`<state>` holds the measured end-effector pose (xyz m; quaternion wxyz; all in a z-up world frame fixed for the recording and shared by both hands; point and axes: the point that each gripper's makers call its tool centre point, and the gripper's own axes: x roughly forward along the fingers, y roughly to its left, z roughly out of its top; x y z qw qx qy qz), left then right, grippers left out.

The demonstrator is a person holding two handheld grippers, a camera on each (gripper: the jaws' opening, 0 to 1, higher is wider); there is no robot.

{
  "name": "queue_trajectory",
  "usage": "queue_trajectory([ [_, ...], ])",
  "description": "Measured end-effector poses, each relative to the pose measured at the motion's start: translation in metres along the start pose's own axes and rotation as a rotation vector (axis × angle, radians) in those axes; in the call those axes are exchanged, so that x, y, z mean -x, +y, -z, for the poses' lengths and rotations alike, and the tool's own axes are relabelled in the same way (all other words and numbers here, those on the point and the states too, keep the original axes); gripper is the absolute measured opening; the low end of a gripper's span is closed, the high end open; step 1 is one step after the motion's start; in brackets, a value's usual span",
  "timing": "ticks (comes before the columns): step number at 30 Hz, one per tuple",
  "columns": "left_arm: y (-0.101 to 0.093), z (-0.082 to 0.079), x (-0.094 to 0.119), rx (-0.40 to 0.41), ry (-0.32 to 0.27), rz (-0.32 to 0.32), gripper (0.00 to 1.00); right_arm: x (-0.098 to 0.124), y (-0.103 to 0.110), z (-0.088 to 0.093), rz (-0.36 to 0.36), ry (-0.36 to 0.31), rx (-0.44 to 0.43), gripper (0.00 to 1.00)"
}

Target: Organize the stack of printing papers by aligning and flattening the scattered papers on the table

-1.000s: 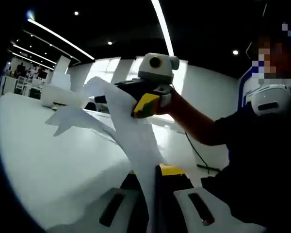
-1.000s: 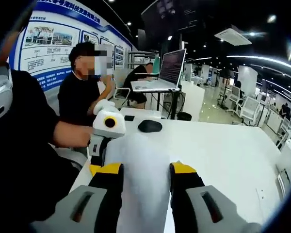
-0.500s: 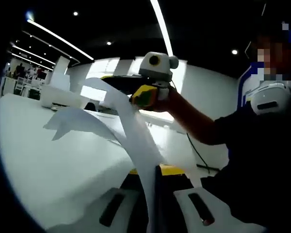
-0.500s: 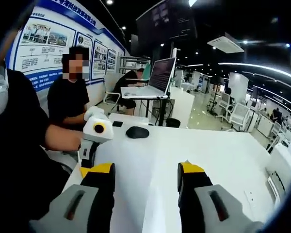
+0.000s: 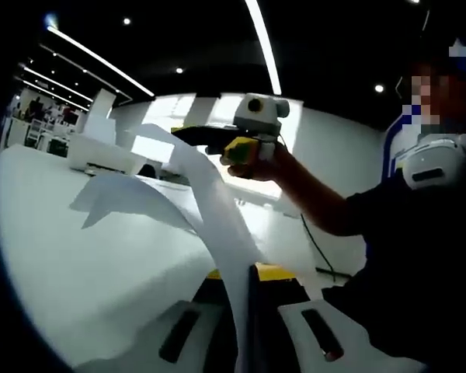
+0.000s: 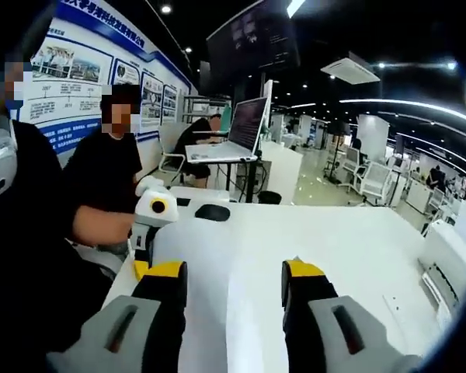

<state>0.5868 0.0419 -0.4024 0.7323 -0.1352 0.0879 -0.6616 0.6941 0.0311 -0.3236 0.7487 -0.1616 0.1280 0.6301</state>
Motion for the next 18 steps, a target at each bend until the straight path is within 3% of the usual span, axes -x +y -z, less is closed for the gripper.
queue_trajectory([
  [18,0.004,-0.001,0.005,0.006,-0.005,-0.017,0.07,0.046,-0.016,0.005,0.072,-0.034,-0.049,0.45],
])
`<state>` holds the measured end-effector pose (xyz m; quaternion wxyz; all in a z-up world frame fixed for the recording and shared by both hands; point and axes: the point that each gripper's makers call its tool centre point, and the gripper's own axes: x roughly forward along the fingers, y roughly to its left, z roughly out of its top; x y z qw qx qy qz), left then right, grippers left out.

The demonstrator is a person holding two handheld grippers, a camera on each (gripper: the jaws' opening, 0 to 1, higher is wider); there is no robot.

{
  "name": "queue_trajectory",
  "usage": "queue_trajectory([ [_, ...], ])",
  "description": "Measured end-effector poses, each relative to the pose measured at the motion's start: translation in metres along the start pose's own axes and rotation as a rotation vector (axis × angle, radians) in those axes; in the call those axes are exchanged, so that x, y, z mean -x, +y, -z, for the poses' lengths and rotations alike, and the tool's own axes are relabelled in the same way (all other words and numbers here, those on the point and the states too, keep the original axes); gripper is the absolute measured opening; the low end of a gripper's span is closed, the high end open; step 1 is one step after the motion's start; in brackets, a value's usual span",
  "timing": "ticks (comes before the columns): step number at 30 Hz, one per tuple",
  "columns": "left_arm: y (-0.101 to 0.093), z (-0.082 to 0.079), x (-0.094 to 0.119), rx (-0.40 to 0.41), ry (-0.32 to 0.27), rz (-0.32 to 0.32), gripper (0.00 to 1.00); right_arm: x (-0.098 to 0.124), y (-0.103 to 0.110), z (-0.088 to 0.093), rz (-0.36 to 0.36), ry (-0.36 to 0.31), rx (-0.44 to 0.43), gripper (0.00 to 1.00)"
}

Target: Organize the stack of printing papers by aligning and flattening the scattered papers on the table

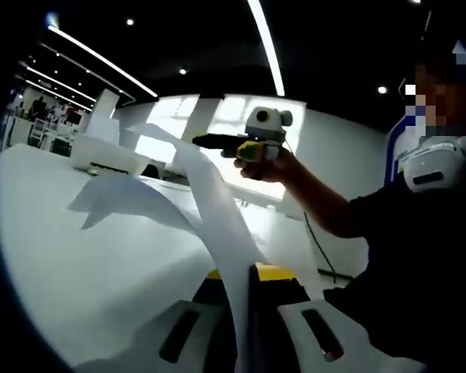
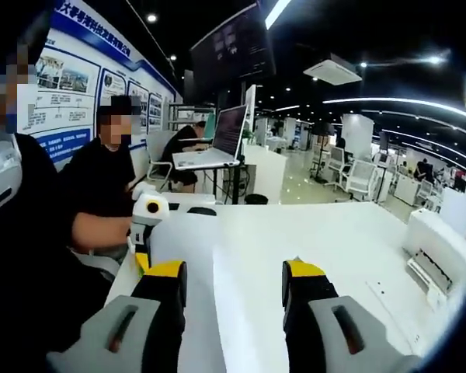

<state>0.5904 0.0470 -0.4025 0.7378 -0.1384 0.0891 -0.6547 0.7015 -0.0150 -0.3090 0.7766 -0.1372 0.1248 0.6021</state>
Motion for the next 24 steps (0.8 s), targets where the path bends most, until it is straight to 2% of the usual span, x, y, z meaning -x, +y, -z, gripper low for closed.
queue_trajectory([
  [24,-0.003,0.0,-0.001,0.001,-0.011,-0.009,0.07,0.05,-0.021,0.021,0.085,-0.016,-0.071,0.44],
])
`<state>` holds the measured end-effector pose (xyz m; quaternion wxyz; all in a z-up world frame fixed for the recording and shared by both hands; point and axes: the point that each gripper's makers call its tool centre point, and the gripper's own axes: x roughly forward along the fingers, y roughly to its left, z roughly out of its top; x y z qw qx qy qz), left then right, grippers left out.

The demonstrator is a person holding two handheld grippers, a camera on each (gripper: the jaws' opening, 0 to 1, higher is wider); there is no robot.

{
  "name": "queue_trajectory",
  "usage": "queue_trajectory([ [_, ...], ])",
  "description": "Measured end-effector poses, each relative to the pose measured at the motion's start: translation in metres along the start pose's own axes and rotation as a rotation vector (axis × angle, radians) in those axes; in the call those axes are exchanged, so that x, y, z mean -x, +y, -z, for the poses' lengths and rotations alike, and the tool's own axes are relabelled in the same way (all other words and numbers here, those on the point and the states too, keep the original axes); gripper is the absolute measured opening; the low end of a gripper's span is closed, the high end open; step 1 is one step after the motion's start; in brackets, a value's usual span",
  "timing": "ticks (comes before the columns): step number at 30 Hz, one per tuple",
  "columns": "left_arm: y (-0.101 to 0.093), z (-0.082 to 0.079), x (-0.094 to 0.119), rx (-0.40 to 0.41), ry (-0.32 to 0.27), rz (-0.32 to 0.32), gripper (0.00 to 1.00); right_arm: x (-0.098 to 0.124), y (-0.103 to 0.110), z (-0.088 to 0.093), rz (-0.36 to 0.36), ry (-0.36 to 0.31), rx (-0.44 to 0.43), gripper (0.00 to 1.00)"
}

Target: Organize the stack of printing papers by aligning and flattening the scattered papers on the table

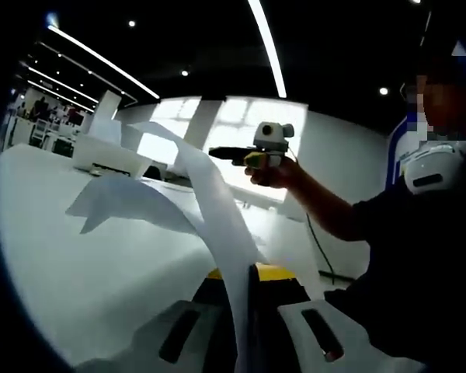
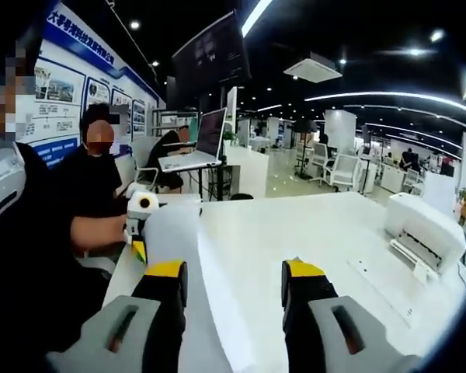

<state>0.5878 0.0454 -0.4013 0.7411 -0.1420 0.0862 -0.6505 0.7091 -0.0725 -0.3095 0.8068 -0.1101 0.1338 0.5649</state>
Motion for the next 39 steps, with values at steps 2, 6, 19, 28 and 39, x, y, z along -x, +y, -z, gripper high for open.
queue_trajectory([
  [2,0.001,0.0,0.0,0.001,-0.001,-0.002,0.07,0.003,-0.001,0.001,0.004,-0.004,-0.007,0.44],
  [6,0.002,0.0,0.001,0.004,-0.005,-0.011,0.07,0.009,-0.003,0.003,0.013,-0.018,-0.019,0.44],
  [19,0.002,-0.003,-0.001,-0.001,-0.003,-0.013,0.07,0.04,-0.012,0.011,0.066,-0.035,-0.04,0.42],
  [28,0.003,-0.002,0.0,0.0,-0.002,-0.013,0.07,0.059,-0.018,0.022,0.11,-0.042,-0.063,0.42],
  [39,0.002,-0.001,-0.001,0.007,-0.008,-0.016,0.06,0.075,-0.023,0.028,0.15,-0.061,-0.081,0.42],
])
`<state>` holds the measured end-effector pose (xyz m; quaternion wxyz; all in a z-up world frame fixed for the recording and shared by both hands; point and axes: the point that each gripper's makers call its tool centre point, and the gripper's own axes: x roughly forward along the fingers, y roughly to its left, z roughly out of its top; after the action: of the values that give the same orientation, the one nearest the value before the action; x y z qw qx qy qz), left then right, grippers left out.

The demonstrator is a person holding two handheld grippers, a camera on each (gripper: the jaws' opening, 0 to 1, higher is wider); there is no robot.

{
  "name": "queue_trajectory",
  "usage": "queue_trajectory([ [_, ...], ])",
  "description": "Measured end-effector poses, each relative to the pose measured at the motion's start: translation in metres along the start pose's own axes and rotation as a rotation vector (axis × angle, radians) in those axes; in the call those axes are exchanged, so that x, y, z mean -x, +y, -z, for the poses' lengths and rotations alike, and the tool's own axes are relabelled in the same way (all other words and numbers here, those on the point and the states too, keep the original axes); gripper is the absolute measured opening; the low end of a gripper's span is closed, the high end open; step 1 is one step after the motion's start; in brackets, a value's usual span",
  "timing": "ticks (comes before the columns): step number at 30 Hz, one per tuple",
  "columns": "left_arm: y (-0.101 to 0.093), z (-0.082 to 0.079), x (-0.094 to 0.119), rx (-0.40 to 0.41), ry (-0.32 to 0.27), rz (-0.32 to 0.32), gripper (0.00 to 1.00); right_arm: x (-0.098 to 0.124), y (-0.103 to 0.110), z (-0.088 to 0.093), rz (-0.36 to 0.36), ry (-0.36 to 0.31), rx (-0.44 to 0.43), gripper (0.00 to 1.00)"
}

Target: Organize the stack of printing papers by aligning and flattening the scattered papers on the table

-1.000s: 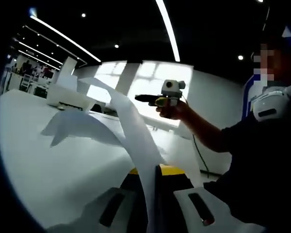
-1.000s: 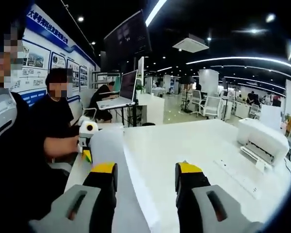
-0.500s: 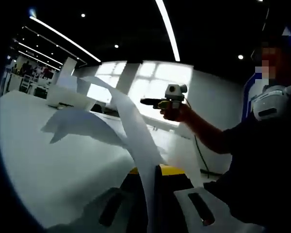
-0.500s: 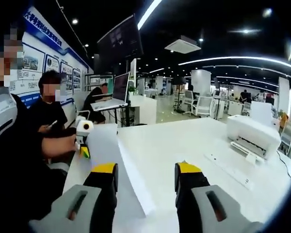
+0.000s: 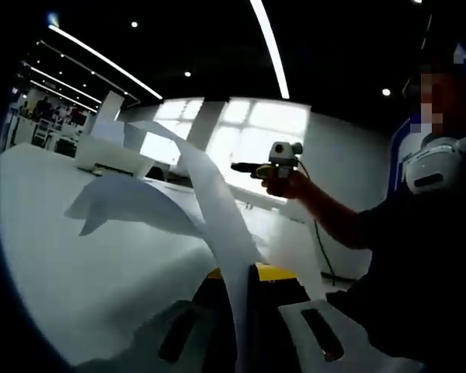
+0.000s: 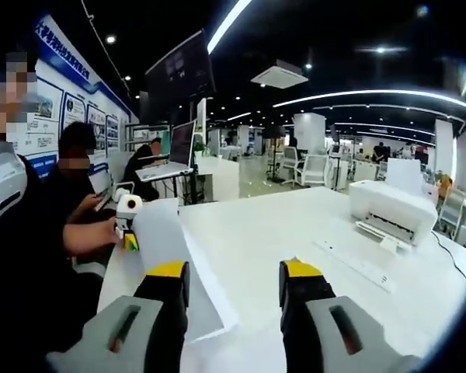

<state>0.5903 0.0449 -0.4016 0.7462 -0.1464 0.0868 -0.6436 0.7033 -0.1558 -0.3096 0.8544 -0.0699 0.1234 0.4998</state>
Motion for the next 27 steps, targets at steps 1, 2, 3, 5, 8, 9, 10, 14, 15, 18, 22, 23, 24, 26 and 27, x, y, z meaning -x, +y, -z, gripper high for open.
queue_trajectory([
  [1,0.0,0.0,0.0,0.001,-0.001,-0.001,0.06,0.002,0.0,0.001,0.004,-0.001,-0.003,0.42],
  [2,0.0,0.0,0.0,0.0,0.0,-0.001,0.06,0.003,-0.001,0.002,0.007,0.0,-0.005,0.42],
  [3,0.0,0.0,-0.001,0.001,0.0,-0.001,0.06,0.004,-0.001,0.004,0.012,0.002,-0.005,0.42],
  [5,-0.001,0.0,-0.001,0.0,0.0,-0.002,0.06,0.008,-0.003,0.006,0.022,0.002,-0.009,0.41],
  [8,-0.001,-0.001,-0.001,0.0,-0.001,-0.003,0.06,0.015,-0.009,0.009,0.044,-0.003,-0.019,0.41],
  [9,-0.001,-0.001,-0.001,0.0,-0.002,-0.003,0.06,0.016,-0.01,0.01,0.048,-0.004,-0.022,0.41],
  [10,-0.001,-0.001,-0.001,0.0,-0.003,-0.003,0.06,0.019,-0.011,0.011,0.055,-0.004,-0.023,0.41],
  [14,-0.001,0.0,-0.002,0.002,-0.005,-0.005,0.06,0.029,-0.017,0.017,0.085,-0.003,-0.03,0.41],
  [15,-0.001,0.0,-0.003,0.003,-0.005,-0.005,0.06,0.031,-0.019,0.018,0.093,-0.002,-0.032,0.41],
  [18,-0.001,0.0,-0.003,0.002,-0.005,-0.005,0.06,0.039,-0.026,0.024,0.117,-0.001,-0.04,0.41],
  [22,0.0,0.0,-0.004,0.004,-0.007,-0.005,0.06,0.052,-0.037,0.029,0.154,-0.011,-0.057,0.41],
  [23,0.0,0.0,-0.004,0.004,-0.006,-0.005,0.06,0.054,-0.038,0.03,0.159,-0.013,-0.059,0.41],
  [24,0.0,0.0,-0.004,0.004,-0.004,-0.005,0.06,0.058,-0.042,0.032,0.171,-0.015,-0.063,0.41],
  [26,0.0,0.001,-0.004,0.004,-0.004,-0.005,0.06,0.064,-0.048,0.035,0.191,-0.015,-0.069,0.41],
  [27,0.0,0.001,-0.004,0.004,-0.004,-0.006,0.06,0.066,-0.051,0.037,0.202,-0.016,-0.072,0.41],
])
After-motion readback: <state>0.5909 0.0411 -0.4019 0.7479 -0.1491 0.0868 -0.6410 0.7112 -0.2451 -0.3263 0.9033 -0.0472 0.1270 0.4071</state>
